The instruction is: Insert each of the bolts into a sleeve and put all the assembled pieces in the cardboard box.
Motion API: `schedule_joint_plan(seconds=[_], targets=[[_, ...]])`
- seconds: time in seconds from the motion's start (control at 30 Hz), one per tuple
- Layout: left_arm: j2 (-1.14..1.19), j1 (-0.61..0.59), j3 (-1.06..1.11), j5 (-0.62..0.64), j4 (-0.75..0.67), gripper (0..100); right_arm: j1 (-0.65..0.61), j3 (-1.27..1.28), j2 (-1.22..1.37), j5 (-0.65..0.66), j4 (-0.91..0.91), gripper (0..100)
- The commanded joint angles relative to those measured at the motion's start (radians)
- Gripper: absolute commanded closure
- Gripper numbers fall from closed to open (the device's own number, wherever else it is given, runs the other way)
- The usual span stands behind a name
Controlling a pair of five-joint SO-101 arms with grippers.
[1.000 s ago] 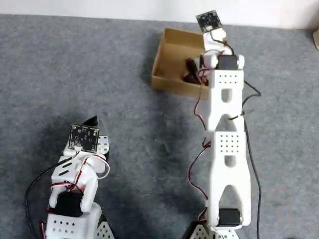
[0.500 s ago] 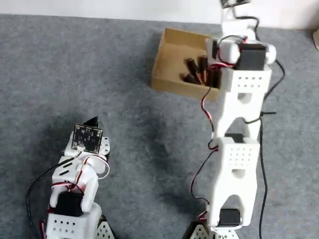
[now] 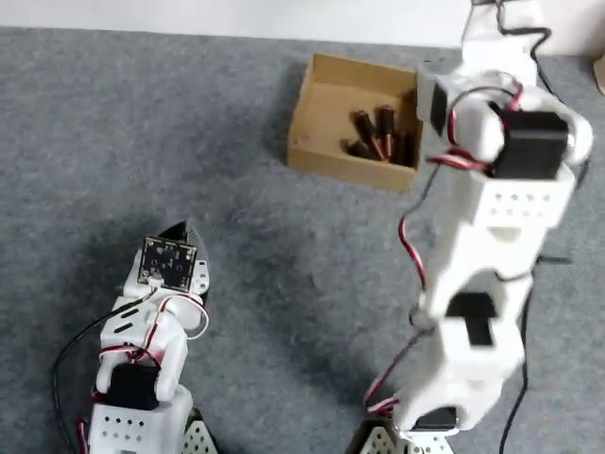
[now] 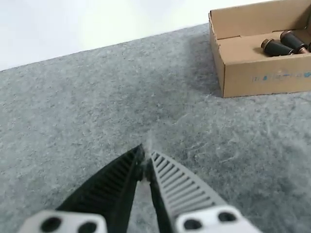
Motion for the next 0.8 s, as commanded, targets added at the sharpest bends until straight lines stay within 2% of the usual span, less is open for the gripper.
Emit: schedule_joint_plan(seconds=[0.0,0.13,0.23,0.6,0.77], targets=[[-0.012,0.025,0.001,-0.005,-0.028,96,0.004,0.306,-0.275,-0.012,0.024,80.8],[-0.012,0.042,0.005,-0.005,-0.028,96,0.004,0.696,-0.564,-0.012,0.015,80.8],[-0.012,0.054,0.005,-0.005,-0.028,96,0.004,1.010,-0.783,-0.006,-0.088,80.8],[-0.012,0.061,0.007,-0.005,-0.028,96,0.010,2.117,-1.655,-0.005,-0.665,80.8],[-0.012,0.062,0.007,-0.005,-0.028,96,0.010,2.462,-1.963,-0.006,-0.808,80.8]])
